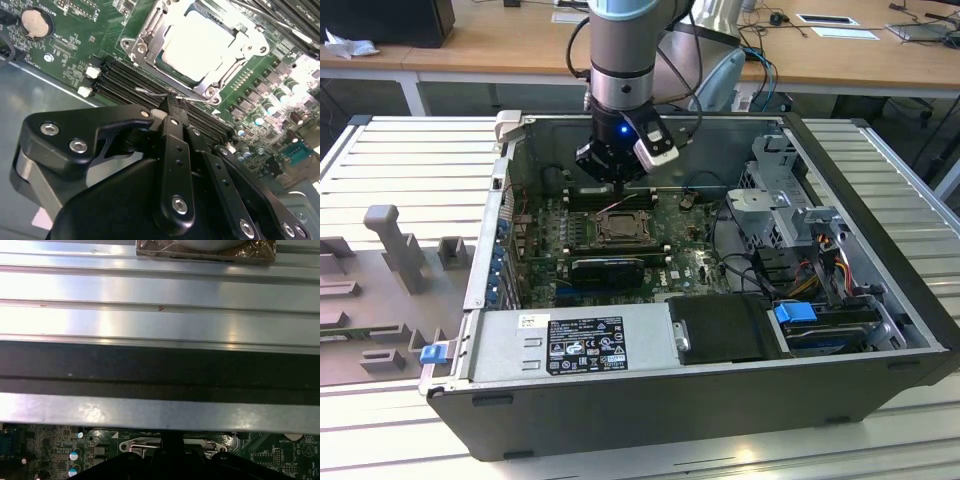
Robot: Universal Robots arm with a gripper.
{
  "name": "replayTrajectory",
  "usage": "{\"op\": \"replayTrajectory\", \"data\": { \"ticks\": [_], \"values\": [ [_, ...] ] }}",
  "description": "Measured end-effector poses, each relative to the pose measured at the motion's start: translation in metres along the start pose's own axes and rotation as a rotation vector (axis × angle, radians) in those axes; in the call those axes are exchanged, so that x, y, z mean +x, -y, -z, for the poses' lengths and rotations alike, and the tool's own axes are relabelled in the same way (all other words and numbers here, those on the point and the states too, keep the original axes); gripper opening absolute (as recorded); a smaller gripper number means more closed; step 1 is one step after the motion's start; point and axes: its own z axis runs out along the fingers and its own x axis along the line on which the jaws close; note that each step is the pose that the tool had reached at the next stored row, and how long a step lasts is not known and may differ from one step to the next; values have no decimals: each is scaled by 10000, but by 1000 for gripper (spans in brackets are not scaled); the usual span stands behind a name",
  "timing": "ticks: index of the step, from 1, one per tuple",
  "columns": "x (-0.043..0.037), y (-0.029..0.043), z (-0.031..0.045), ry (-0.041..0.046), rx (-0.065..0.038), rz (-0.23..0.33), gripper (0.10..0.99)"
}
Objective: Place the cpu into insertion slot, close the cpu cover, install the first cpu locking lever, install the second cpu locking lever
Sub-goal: 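Install the first cpu locking lever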
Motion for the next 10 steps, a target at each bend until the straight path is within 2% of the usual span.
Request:
{"op": "replayTrajectory", "data": {
  "ticks": [10],
  "values": [
    [-146, -2, -82, -6, -2, 71, 106]
  ]
}}
